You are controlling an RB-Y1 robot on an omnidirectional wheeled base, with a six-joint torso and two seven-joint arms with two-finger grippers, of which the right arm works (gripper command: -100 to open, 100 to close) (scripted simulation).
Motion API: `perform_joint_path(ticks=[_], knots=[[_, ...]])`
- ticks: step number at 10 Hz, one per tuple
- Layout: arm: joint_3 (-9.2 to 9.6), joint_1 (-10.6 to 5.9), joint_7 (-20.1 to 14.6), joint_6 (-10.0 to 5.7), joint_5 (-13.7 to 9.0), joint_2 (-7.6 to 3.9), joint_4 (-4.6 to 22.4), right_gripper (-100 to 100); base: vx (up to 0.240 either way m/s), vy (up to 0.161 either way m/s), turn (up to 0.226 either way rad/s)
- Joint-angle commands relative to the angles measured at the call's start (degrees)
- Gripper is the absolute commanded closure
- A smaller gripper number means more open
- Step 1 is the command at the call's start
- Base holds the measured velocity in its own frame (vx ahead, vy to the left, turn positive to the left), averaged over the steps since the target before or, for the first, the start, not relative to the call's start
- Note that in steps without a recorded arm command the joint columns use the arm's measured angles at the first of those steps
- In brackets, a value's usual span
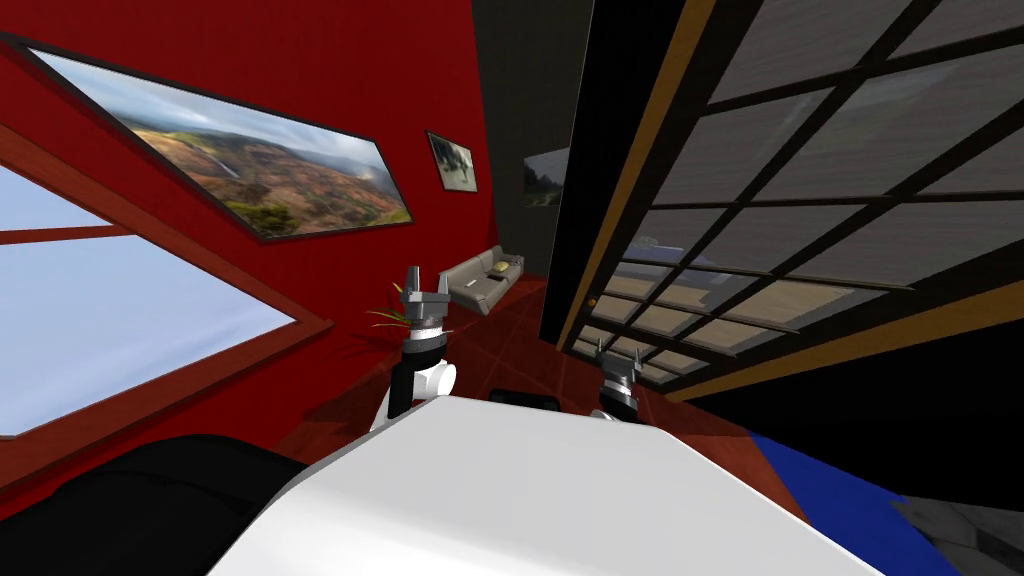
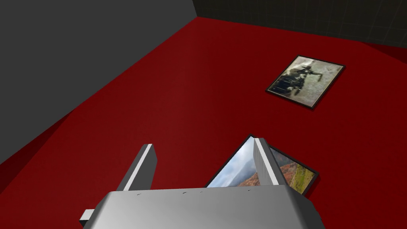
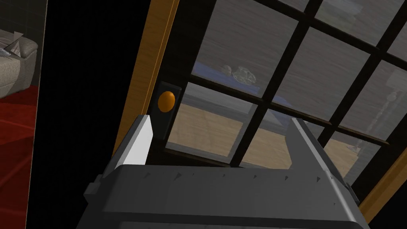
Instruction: Pull the door open
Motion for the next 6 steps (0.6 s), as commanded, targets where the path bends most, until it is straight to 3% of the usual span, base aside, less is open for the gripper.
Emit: perform_joint_path(ticks=[1, 6], knots=[[0.56, -0.38, -1.99, -0.80, -1.26, -0.31, 2.04, -100, 0.095, -0.020, 0.077], [2.05, -1.04, -7.20, -2.54, -5.11, -1.25, 6.97, -100, 0.097, -0.030, 0.090]])
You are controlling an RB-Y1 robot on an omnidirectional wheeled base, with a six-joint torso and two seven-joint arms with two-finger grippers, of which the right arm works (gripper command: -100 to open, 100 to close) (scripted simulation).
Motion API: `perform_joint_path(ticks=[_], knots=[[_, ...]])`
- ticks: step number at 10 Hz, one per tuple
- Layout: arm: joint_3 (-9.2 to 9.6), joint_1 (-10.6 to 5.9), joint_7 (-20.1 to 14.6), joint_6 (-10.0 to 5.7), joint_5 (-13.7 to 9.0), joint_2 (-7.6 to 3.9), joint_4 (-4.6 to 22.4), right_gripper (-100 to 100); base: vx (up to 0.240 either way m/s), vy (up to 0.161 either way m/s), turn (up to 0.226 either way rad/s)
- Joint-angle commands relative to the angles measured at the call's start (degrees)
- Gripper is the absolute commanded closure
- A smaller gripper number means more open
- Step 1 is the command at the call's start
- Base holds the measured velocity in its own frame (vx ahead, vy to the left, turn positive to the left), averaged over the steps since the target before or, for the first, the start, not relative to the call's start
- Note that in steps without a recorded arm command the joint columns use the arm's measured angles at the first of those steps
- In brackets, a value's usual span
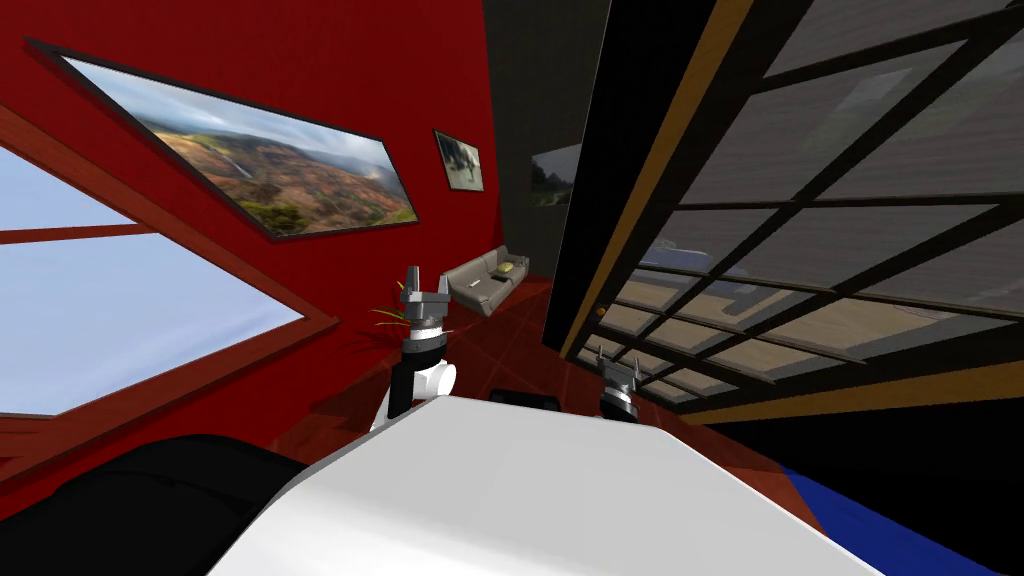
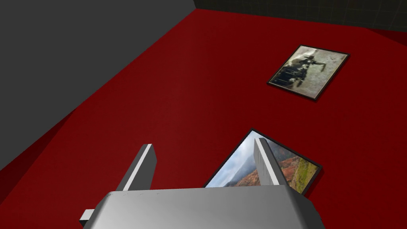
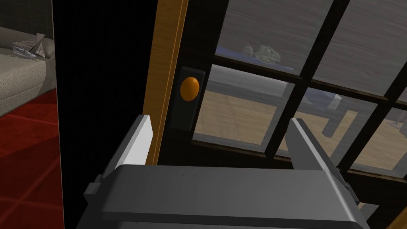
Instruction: Pull the door open
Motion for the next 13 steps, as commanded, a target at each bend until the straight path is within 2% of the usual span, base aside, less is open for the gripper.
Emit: perform_joint_path(ticks=[1, 4, 6, 9, 13], knots=[[0.42, -0.29, -1.69, -0.49, -1.23, -0.28, 1.55, -100, 0.092, -0.023, 0.071], [1.73, -0.88, -6.30, -2.03, -4.63, -1.09, 5.91, -100, 0.134, -0.046, 0.129], [2.20, -1.09, -7.94, -2.58, -5.84, -1.38, 7.46, -100, 0.131, -0.054, 0.067], [3.43, -1.63, -12.23, -4.01, -9.00, -2.10, 11.52, -100, 0.142, -0.054, 0.122], [4.48, -2.10, -15.92, -5.24, -11.72, -2.71, 15.01, -100, 0.129, -0.075, 0.080]])
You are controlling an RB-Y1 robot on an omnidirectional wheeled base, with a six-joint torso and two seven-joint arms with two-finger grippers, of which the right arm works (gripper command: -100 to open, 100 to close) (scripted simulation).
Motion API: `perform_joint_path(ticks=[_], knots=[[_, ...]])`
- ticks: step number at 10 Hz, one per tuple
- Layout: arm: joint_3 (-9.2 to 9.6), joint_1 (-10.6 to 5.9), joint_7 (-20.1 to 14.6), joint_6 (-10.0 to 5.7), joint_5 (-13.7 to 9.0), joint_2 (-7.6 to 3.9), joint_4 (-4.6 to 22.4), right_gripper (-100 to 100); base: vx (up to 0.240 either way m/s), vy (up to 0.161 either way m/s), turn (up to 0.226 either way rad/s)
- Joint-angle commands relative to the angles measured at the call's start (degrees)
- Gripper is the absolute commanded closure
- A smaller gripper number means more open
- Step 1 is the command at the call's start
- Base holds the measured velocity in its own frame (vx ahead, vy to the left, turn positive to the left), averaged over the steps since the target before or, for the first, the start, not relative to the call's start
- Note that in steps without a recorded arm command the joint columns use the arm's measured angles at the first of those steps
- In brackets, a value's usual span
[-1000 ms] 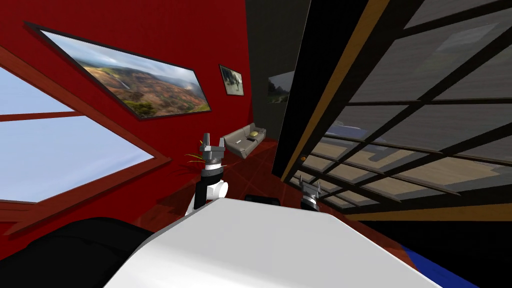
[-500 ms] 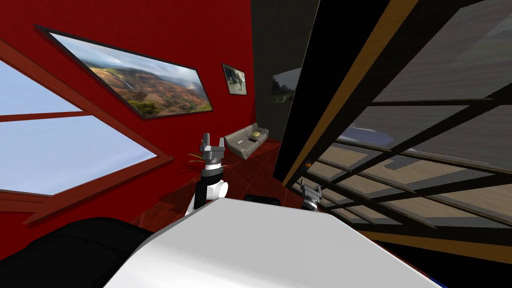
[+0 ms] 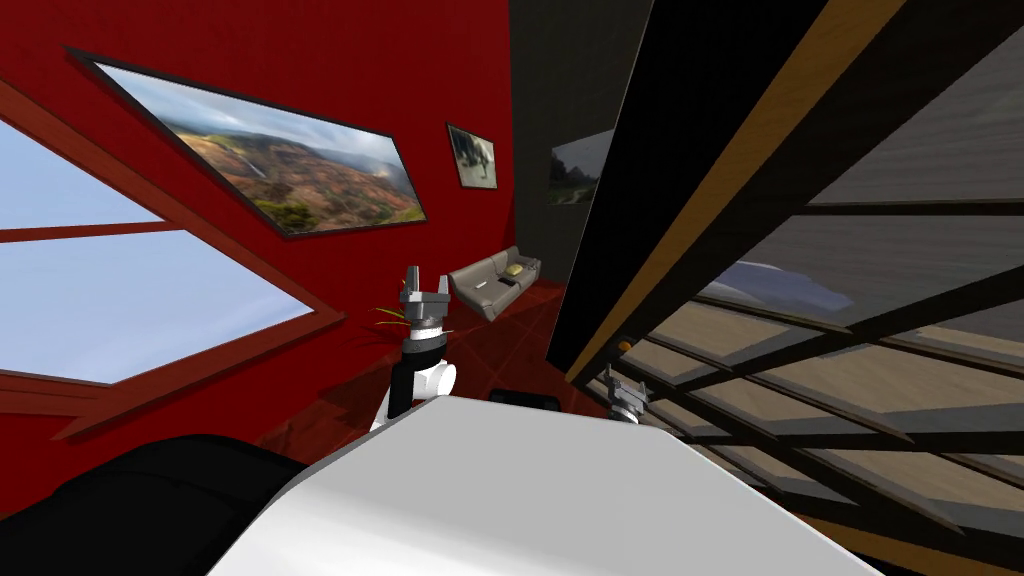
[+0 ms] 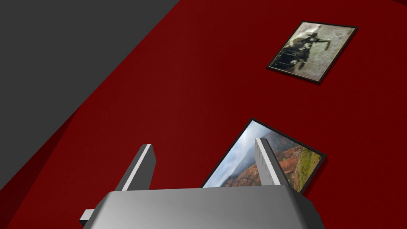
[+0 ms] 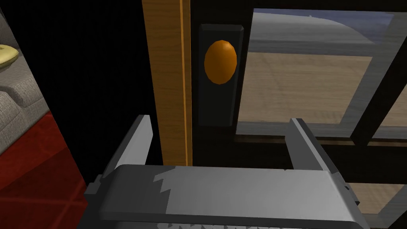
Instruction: Pull the door open
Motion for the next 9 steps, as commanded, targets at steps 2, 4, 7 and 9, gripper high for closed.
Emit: perform_joint_path(ticks=[2, 4, 7, 9], knots=[[0.42, 0.08, -1.03, -0.54, -0.59, -0.04, 0.96, -100, 0.118, -0.057, 0.045], [0.18, -0.21, -3.65, -0.64, -0.75, -1.69, 2.62, -100, 0.122, 0.006, 0.005], [-0.26, -0.67, -7.31, -0.57, -0.91, -4.22, 5.02, -100, 0.128, 0.014, 0.005], [-0.49, -0.91, -9.23, -0.54, -0.99, -5.54, 6.28, -100, 0.120, -0.010, 0.005]])
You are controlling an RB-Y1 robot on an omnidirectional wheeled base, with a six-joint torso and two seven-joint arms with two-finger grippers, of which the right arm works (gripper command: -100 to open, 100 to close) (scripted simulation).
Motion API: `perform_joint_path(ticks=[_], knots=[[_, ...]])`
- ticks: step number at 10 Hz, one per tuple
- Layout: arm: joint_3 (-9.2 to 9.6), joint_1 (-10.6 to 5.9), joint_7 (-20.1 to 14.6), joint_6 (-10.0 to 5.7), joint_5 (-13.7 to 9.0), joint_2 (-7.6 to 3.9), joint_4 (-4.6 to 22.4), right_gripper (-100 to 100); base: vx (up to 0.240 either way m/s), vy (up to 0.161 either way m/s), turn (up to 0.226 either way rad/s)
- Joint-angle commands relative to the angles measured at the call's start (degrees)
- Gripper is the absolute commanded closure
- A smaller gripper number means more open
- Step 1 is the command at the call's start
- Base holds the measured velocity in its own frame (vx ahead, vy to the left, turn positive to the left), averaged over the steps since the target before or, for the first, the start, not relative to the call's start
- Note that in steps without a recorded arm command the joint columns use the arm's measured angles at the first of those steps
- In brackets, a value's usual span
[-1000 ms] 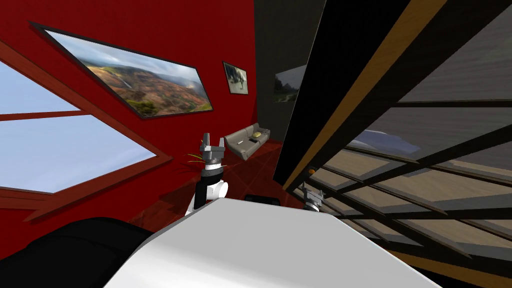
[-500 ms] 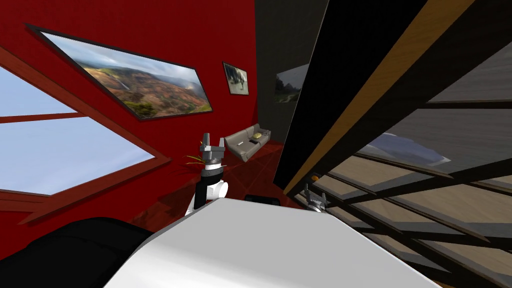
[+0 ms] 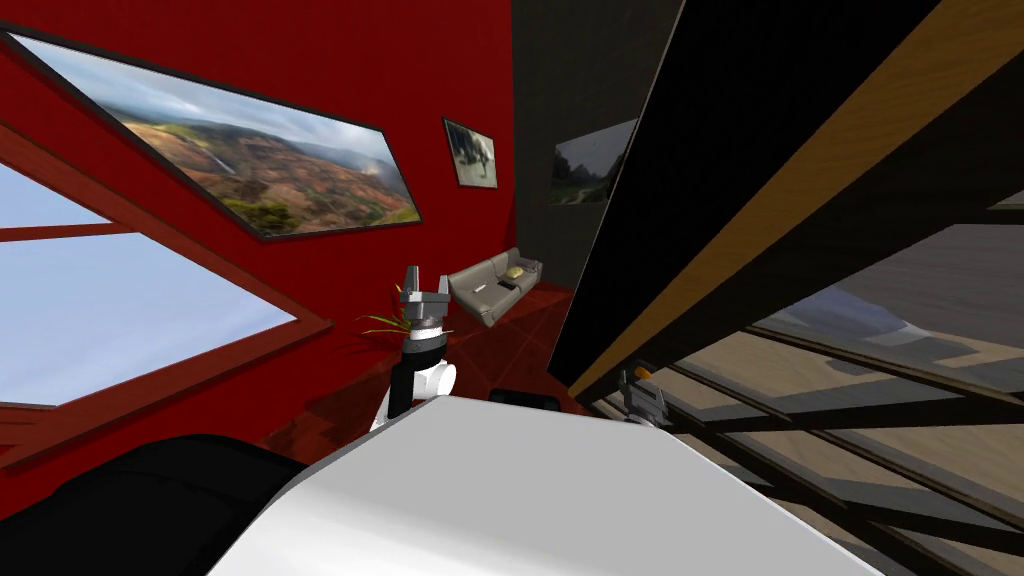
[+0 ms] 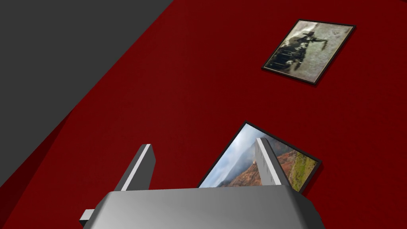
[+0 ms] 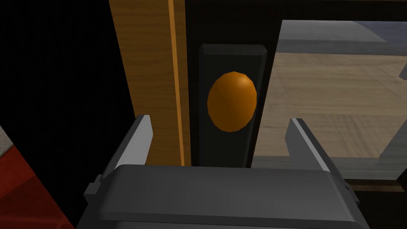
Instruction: Pull the door open
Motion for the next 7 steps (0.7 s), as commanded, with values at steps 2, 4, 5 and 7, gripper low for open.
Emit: perform_joint_path(ticks=[2, 4, 5, 7], knots=[[-0.20, -0.21, -2.59, -0.18, -0.02, -1.57, 1.67, -100, 0.100, -0.020, 0.005], [-0.20, -0.91, -3.39, -0.33, 0.02, -1.93, 3.05, -100, 0.079, -0.017, 0.005], [-0.20, -0.91, -3.39, -0.33, 0.02, -1.93, 3.05, 100, -0.008, 0.001, -0.002], [-0.20, -0.91, -3.39, -0.33, 0.02, -1.93, 3.05, 100, -0.018, -0.001, -0.004]])
